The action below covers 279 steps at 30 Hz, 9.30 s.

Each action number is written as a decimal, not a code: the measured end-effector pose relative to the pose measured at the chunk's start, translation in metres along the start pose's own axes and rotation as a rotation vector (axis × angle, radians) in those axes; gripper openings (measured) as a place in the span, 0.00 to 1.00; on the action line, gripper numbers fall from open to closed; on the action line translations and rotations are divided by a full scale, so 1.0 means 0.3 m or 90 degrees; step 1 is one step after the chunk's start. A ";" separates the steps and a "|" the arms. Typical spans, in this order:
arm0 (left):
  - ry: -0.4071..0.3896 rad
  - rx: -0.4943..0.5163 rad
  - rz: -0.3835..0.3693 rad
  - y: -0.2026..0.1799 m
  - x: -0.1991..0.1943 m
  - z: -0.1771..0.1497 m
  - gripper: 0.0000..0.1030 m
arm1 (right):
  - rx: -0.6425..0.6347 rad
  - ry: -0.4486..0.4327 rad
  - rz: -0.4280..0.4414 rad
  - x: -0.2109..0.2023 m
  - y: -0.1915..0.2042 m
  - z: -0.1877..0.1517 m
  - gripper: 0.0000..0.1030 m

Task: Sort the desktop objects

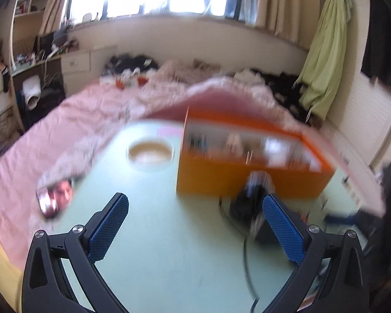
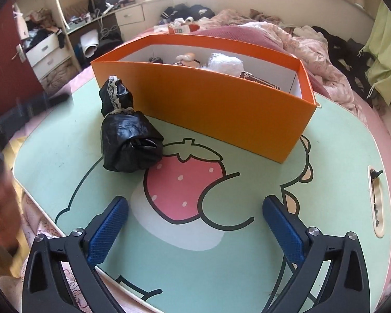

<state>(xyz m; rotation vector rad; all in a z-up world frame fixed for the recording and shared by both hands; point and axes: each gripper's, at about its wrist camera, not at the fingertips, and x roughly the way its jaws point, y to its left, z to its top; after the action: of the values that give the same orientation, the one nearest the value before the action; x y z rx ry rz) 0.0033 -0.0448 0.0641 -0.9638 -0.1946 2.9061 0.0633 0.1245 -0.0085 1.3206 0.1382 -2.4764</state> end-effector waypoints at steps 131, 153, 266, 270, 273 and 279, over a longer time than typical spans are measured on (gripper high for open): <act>0.060 0.127 -0.008 -0.135 0.088 -0.230 0.94 | 0.137 -0.042 0.143 -0.014 -0.085 0.048 0.70; 0.046 0.099 -0.017 -0.107 0.053 -0.170 0.94 | 0.008 -0.010 -0.004 -0.020 -0.014 -0.041 1.00; 0.019 0.118 -0.001 -0.112 0.046 -0.261 1.00 | 0.014 0.187 0.054 0.411 0.121 0.665 0.22; 0.020 0.118 0.000 -0.112 0.047 -0.261 1.00 | 0.047 0.118 0.082 0.322 0.069 0.655 0.22; 0.019 0.118 0.000 -0.112 0.046 -0.262 1.00 | 0.051 0.048 0.131 0.190 0.035 0.642 0.22; 0.019 0.118 0.000 -0.112 0.046 -0.262 1.00 | 0.034 -0.046 0.207 -0.116 -0.007 0.511 0.22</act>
<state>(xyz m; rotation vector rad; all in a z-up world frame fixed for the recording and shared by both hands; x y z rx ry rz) 0.0404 -0.0024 -0.0018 -0.9749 0.0745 2.8447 -0.0405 0.0985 0.1065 1.1670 -0.1498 -2.2597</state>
